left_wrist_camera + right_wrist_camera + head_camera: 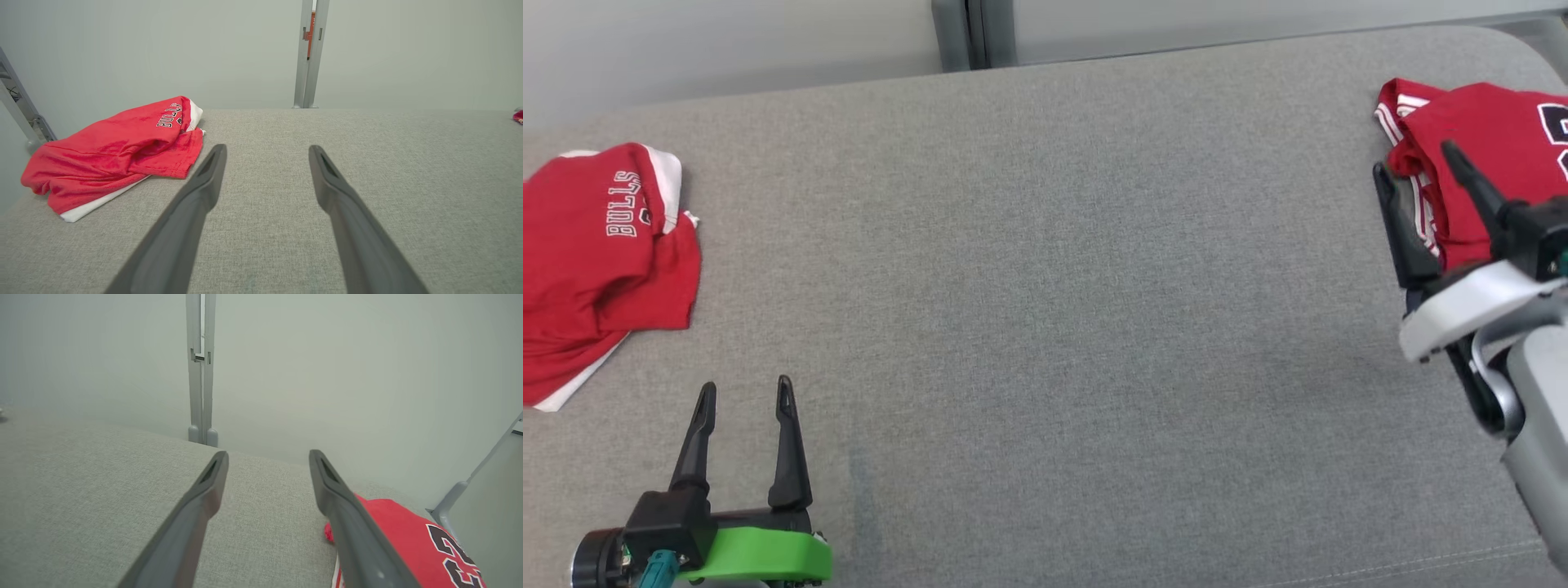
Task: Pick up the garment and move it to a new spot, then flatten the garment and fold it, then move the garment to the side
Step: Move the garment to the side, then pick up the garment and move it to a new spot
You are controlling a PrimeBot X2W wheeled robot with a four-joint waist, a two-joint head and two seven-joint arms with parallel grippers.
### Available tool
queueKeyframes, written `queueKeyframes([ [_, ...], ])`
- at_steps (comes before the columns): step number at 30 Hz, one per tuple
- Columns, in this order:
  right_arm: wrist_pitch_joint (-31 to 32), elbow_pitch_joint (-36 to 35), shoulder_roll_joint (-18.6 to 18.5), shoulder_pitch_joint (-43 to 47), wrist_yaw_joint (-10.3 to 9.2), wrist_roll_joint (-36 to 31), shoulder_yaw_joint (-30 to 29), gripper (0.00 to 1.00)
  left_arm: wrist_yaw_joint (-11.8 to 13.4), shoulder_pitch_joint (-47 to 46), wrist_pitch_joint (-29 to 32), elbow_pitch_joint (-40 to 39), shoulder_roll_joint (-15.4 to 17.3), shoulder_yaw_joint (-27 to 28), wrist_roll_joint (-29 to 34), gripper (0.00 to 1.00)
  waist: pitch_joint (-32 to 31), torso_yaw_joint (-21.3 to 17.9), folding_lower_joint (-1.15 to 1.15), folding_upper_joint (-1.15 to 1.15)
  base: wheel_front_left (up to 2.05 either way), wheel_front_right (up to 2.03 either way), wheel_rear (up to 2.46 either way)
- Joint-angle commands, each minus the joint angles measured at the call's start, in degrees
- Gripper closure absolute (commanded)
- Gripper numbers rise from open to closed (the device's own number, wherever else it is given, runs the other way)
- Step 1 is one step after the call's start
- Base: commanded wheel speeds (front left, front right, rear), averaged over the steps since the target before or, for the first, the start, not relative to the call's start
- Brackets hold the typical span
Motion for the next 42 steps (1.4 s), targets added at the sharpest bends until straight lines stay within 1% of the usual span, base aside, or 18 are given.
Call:
queueKeyframes([
  [1,-0.2,-1.2,1.3,3.2,-0.11,-0.6,-1.2,0.00,-0.4,0.8,0.0,0.3,0.0,0.2,-0.4,0.00,-3.1,1.0,0.00,0.00,0.00,0.00,0.00],
  [7,-0.2,-6.8,7.0,13.7,-0.11,-2.0,-7.1,0.00,-0.9,1.7,0.0,1.3,-0.1,0.4,-0.5,0.00,-5.1,0.9,0.00,0.00,0.00,0.00,0.00],
  [8,-0.2,-8.4,8.6,16.5,-0.11,-2.4,-8.9,0.00,-1.1,1.9,0.0,1.7,-0.1,0.4,-0.5,0.00,-6.0,0.8,0.00,0.00,0.00,0.00,0.00],
  [10,-0.2,-10.5,10.6,19.5,-0.11,-3.1,-10.4,0.00,-1.2,2.2,0.0,2.0,0.0,0.8,-0.4,0.00,-6.9,0.6,0.00,0.00,0.00,0.00,0.00],
  [15,-0.2,-13.0,13.6,25.1,-0.11,-4.1,-13.0,0.00,-1.8,3.2,0.0,3.1,-0.1,1.2,-0.1,0.00,-9.5,0.6,0.00,0.00,0.00,0.00,0.00],
  [20,-0.2,-14.9,16.1,29.2,-0.10,-5.0,-14.6,0.00,-2.1,3.8,0.0,3.2,-0.1,1.4,-0.3,0.00,-10.6,1.0,0.00,0.00,0.00,0.00,0.00],
  [28,-0.2,-15.8,18.0,32.0,-0.10,-6.0,-14.5,0.00,-2.3,4.0,0.0,3.7,-0.1,1.8,-0.5,0.00,-11.3,1.5,0.00,0.00,0.00,0.00,0.00],
  [42,-0.2,-15.2,18.2,32.1,-0.10,-6.1,-14.0,0.00,-2.5,3.3,0.0,4.6,-0.1,2.6,0.2,0.00,-11.5,2.7,0.00,0.00,0.00,0.00,0.00],
])
